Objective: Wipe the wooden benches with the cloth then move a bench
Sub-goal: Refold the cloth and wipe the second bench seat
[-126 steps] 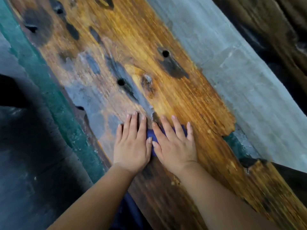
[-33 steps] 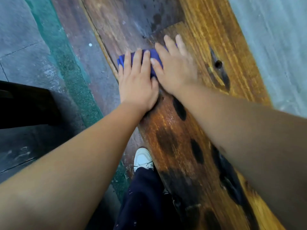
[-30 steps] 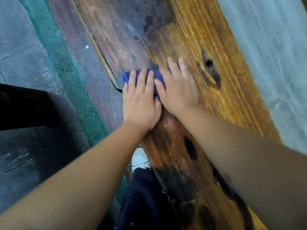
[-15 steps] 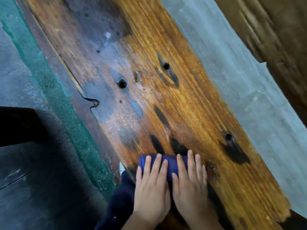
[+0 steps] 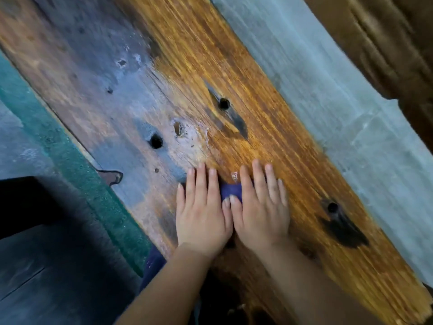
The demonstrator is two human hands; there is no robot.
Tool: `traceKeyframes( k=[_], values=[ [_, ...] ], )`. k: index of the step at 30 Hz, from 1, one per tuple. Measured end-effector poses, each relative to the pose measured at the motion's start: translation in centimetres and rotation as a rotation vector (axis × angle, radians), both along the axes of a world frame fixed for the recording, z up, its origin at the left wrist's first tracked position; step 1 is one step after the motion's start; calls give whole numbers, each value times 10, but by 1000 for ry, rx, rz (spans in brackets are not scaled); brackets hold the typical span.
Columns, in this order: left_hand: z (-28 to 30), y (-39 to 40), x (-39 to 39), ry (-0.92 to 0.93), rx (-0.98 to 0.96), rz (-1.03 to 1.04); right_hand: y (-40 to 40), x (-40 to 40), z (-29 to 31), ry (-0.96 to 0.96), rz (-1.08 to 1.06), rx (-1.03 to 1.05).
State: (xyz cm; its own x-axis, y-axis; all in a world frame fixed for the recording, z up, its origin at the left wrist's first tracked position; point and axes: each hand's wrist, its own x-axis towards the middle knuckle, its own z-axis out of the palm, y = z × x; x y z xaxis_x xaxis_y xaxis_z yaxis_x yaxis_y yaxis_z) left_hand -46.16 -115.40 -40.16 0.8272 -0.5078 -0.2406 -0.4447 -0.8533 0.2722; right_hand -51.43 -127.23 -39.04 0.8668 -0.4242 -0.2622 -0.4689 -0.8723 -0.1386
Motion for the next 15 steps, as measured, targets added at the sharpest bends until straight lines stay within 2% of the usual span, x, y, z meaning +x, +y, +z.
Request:
traceKeyframes(
  k=[8,11,15],
  values=[
    [-2,-76,203,-69,-59,45,-77,205,-15,-96,51,-43],
    [-4,-110,288,-84,-53,-14,-110,285,-21,-126,-22,-42],
    [-6,-138,361,-123,-35,-133,-132,347,-26,-155,-127,88]
  ],
)
